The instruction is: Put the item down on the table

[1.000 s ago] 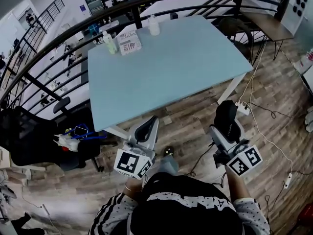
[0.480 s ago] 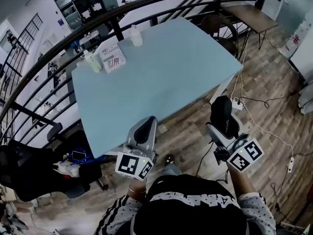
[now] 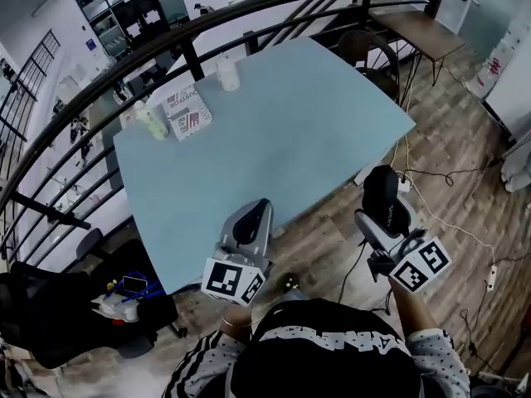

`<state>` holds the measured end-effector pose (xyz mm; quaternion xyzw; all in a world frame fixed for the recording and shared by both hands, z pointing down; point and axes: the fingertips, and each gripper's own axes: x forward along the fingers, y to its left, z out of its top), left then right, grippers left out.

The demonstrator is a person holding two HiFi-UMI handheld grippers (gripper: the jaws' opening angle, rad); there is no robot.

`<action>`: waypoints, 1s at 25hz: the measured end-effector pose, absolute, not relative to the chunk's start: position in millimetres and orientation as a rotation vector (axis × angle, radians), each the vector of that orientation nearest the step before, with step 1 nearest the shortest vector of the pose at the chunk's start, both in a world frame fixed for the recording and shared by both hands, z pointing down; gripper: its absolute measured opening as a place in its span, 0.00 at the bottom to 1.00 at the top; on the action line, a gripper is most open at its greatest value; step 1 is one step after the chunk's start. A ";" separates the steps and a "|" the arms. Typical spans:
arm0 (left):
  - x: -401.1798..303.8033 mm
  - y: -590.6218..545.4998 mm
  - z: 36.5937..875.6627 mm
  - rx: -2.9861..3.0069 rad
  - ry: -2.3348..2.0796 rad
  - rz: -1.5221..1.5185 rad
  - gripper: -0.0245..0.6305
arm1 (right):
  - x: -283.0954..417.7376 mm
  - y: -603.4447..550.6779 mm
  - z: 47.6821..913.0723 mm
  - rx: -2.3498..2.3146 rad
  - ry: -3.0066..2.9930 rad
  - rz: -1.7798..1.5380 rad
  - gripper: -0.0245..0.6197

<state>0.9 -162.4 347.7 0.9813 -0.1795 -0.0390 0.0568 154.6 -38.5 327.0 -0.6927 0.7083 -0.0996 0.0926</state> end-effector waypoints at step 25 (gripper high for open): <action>-52.5 -260.2 354.6 2.914 -0.977 -0.142 0.04 | 141.8 -190.9 354.3 -1.771 2.369 -0.348 0.60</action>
